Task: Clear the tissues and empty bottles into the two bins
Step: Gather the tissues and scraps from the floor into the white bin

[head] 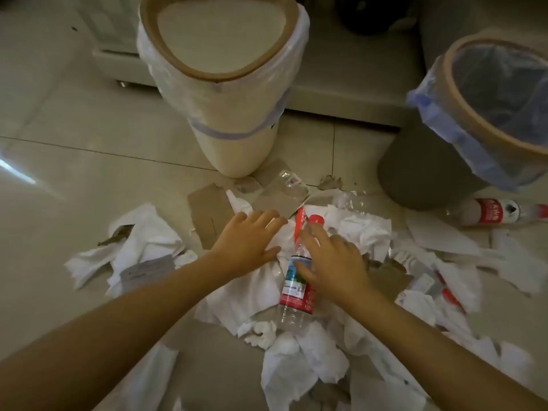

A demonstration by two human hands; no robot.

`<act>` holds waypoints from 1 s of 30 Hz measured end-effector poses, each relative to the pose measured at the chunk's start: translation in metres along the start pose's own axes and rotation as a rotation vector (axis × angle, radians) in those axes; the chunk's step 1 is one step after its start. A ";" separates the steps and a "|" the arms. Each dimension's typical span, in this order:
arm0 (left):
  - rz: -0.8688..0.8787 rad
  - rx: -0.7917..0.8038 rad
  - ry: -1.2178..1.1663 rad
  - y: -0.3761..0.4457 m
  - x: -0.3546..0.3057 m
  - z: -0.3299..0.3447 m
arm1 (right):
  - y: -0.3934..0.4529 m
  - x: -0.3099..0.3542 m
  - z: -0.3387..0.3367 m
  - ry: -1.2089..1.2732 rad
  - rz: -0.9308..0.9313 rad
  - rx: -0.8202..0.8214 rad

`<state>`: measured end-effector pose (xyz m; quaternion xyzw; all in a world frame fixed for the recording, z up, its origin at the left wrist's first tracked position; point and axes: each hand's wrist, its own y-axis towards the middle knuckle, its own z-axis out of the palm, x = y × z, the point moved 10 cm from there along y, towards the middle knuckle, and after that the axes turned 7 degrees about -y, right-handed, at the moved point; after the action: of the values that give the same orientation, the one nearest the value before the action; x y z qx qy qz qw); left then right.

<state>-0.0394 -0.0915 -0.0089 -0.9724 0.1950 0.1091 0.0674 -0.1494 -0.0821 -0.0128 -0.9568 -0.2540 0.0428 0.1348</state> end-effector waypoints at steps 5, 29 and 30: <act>-0.040 0.151 0.053 0.013 0.013 0.038 | 0.006 0.005 0.027 0.082 0.068 0.080; -0.135 -0.172 -0.133 -0.010 0.057 -0.018 | -0.003 -0.049 0.017 -0.108 0.236 -0.014; -0.144 -0.185 -0.155 -0.013 0.059 -0.020 | 0.000 -0.035 0.018 -0.090 0.174 -0.015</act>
<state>0.0225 -0.1048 -0.0029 -0.9746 0.1078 0.1961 -0.0002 -0.1826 -0.0954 -0.0295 -0.9734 -0.1761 0.0952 0.1117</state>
